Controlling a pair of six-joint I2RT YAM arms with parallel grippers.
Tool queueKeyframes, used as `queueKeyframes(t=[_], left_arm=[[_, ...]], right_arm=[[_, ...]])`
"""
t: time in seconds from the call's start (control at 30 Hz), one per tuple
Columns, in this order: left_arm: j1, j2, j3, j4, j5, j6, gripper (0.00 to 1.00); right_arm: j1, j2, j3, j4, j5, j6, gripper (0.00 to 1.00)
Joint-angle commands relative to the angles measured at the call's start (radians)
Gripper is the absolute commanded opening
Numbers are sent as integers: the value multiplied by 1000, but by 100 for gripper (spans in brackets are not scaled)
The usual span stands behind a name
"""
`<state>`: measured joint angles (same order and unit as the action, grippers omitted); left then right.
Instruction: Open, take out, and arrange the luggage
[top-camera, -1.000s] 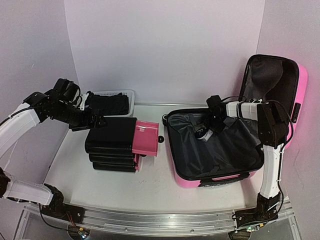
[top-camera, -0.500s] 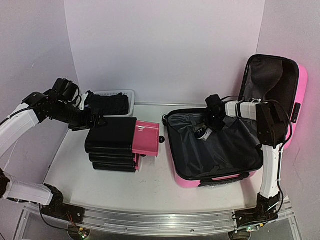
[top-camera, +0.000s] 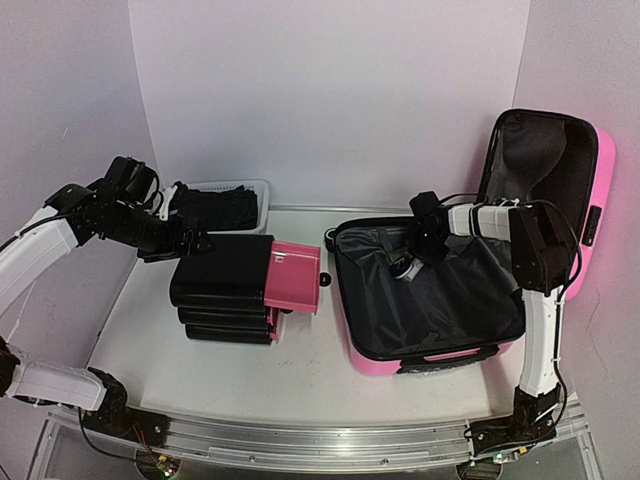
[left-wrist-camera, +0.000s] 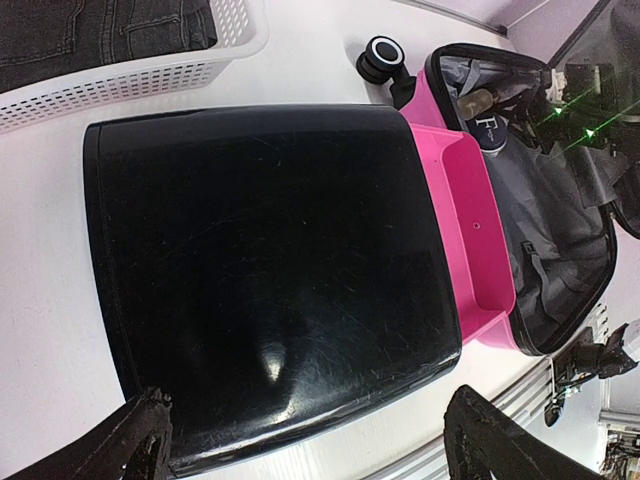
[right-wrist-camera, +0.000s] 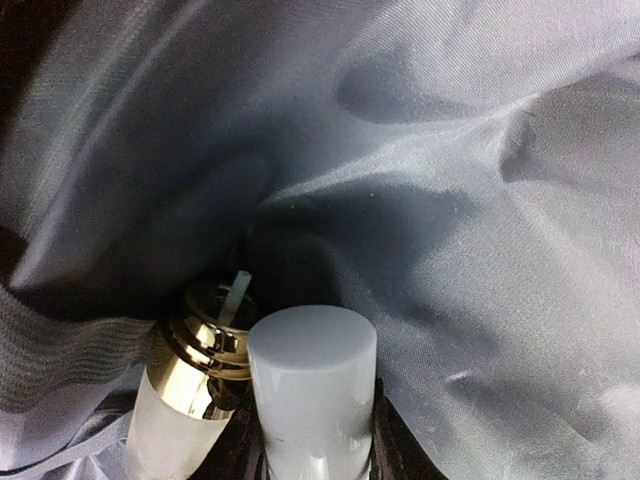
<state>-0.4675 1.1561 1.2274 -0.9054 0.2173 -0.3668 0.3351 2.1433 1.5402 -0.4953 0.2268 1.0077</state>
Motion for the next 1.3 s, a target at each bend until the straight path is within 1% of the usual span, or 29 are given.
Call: queueKeyframes(t=[0.0,0.03,0.07,0.1,0.13,0.17,0.2,0.27,0.3,0.33,0.4,0.43,0.53,0.6,0.67,0.73,0.77,0.8,0.87,0.93,1.0,1.07,1.13,1.17,1.27], left_arm=[[1,-19,4,41,14,5,95],[1,-15,7,42,22,7,95],[1,-8,11,43,35,12,95],[0,-1,17,44,52,16,94],[0,9,26,43,64,17,94],[-1,14,30,44,74,17,93],[-1,19,33,46,78,16,93],[-1,28,35,51,81,14,93],[0,33,36,53,85,13,93],[0,37,38,57,92,13,93],[0,46,39,63,106,11,93],[-1,51,38,65,112,10,93],[-2,66,38,79,123,11,93],[-2,73,42,80,87,23,94],[0,70,43,65,12,39,96],[21,69,60,15,-97,48,97],[35,64,65,-8,-143,53,99],[55,53,61,-17,-176,56,99],[125,37,36,-18,-161,63,100],[205,46,22,-18,-75,69,99],[262,65,10,-18,-7,78,99],[286,85,1,-13,31,89,99],[291,98,-13,3,39,91,99],[293,102,-21,9,42,91,99],[294,118,-41,39,78,82,99]], right_arm=[[-5,-85,-21,3,57,-35,11],[-5,-109,-29,3,63,-53,7],[-5,-136,-38,3,68,-77,6],[-4,-159,-46,3,72,-107,10],[-4,-176,-49,3,69,-151,28],[-5,-184,-47,1,63,-194,48],[-5,-186,-34,-15,40,-250,58],[-5,-204,-33,-41,-1,-316,45],[-5,-227,-53,-43,-15,-327,49],[-3,-254,-72,-38,-35,-351,58],[5,-297,-101,-35,-56,-387,80],[6,-308,-102,-38,-93,-401,84],[46,-320,-95,-42,-260,-450,86],[92,-311,-90,-12,-407,-458,87],[135,-319,-125,71,-530,-428,91],[166,-325,-188,203,-670,-367,95],[181,-330,-206,259,-705,-338,97],[200,-335,-219,295,-717,-315,98],[237,-336,-224,361,-746,-275,98],[279,-338,-221,383,-723,-261,98],[299,-339,-221,387,-703,-246,98],[304,-356,-237,389,-667,-239,96],[305,-384,-263,398,-635,-231,95],[305,-393,-276,419,-637,-218,94],[318,-368,-300,543,-716,-145,86]])
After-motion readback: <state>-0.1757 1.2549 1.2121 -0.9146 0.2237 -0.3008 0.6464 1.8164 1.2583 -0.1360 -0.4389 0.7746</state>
